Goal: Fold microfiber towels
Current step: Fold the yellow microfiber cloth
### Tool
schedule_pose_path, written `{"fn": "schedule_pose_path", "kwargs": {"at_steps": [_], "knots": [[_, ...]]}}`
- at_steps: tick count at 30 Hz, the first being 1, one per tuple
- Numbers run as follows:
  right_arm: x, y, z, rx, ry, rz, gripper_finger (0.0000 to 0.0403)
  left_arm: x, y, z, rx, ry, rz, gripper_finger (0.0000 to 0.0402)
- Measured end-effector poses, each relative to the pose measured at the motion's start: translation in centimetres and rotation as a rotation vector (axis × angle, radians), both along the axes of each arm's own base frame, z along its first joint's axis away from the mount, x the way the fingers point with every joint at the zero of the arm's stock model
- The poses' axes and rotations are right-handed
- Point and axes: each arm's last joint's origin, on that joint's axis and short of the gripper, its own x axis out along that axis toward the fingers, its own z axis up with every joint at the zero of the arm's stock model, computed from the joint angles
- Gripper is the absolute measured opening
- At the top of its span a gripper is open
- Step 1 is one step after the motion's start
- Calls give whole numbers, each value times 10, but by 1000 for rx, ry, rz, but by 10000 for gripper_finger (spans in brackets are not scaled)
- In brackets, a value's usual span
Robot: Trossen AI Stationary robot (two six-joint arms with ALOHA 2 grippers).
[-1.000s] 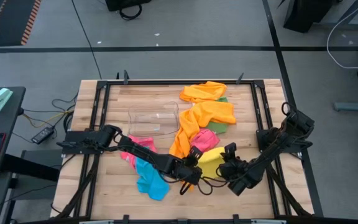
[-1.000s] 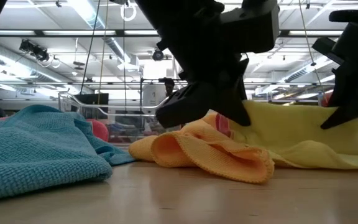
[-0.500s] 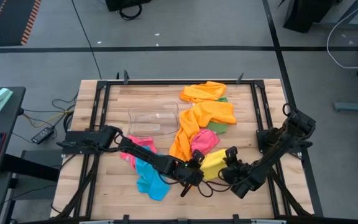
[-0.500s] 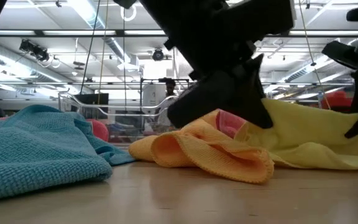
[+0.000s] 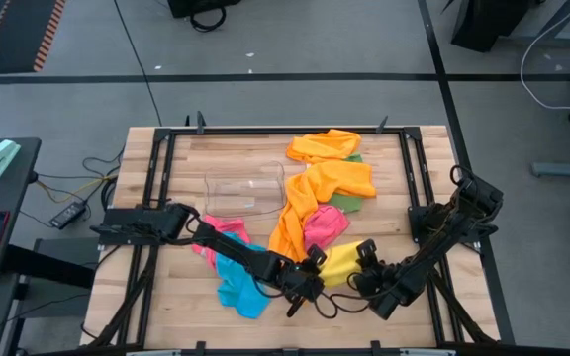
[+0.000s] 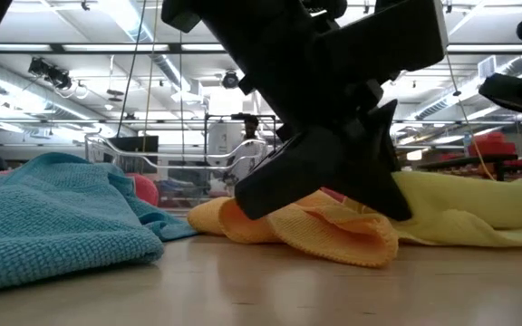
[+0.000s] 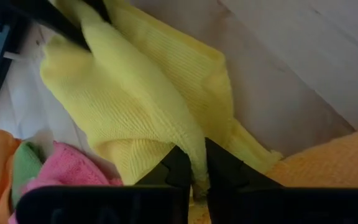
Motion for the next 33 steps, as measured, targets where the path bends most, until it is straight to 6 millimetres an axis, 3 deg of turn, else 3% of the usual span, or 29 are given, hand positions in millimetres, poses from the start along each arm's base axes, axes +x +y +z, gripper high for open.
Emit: {"fn": "schedule_pose_path", "kwargs": {"at_steps": [6,11,21,33], "knots": [[0,2,-1,68,17,-52,142,0,0,0,-1,3,4,29],[-1,1,1,96,3,-96,147,0,1,-1,-44,7,26,44],[-4,0,26,281,-38,-215,147,2,-1,9,-138,47,-13,75],[6,-2,17,464,-34,-347,147,-1,0,7,-186,95,8,64]]}}
